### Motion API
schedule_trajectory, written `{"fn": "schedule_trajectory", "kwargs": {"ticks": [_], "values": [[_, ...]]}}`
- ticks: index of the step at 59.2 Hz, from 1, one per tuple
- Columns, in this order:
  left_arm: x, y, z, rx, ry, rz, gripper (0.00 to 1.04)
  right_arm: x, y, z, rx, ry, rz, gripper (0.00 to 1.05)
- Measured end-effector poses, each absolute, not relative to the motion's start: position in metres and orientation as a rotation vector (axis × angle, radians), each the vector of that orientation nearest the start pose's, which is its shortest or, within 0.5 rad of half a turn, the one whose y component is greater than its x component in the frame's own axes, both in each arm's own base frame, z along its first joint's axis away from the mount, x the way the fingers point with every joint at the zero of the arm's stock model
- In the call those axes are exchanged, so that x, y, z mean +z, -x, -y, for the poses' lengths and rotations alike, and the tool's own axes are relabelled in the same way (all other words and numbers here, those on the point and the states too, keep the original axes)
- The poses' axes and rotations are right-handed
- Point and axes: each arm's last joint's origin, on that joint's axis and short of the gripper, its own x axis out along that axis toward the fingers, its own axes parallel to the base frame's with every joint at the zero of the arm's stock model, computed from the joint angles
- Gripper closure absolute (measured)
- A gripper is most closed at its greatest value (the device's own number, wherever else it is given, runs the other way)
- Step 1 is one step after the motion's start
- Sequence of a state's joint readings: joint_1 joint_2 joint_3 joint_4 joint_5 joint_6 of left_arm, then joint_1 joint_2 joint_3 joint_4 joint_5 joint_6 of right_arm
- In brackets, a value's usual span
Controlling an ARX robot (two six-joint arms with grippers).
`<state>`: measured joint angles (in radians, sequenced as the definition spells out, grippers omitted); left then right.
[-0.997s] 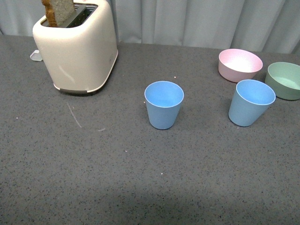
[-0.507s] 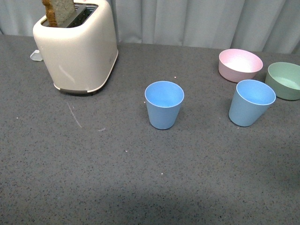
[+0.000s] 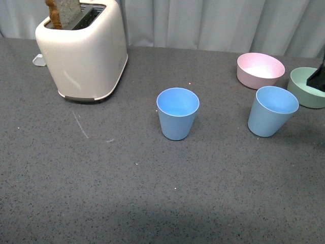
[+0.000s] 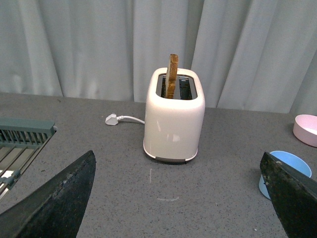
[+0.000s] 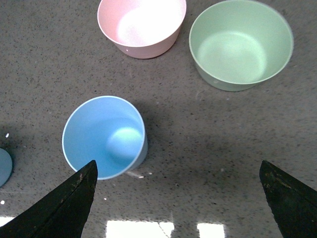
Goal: Stack blue cups with both arms
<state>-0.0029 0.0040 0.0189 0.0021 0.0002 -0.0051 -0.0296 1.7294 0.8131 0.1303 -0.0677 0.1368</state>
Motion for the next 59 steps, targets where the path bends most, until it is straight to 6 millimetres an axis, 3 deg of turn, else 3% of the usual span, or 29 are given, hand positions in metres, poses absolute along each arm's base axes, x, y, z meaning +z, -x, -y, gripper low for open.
{"fn": "schedule_trajectory", "kwargs": {"ticks": [11, 29, 35, 46, 59], "values": [[0.17, -0.097, 0.0, -0.003, 0.005, 0.017, 0.07, 0.117, -0.353, 0.0, -0.061, -0.195, -0.914, 0.1], [0.17, -0.097, 0.0, -0.003, 0.005, 0.017, 0.07, 0.097, -0.38, -0.015, -0.098, -0.218, -0.997, 0.13], [0.17, -0.097, 0.0, -0.003, 0.005, 0.017, 0.07, 0.093, -0.385, -0.019, -0.097, -0.222, -1.014, 0.34], [0.17, -0.097, 0.0, -0.003, 0.005, 0.017, 0.07, 0.092, -0.388, -0.021, -0.104, -0.227, -1.036, 0.61], [0.17, -0.097, 0.0, -0.003, 0.005, 0.017, 0.07, 0.091, -0.388, -0.022, -0.115, -0.239, -1.073, 1.04]]}}
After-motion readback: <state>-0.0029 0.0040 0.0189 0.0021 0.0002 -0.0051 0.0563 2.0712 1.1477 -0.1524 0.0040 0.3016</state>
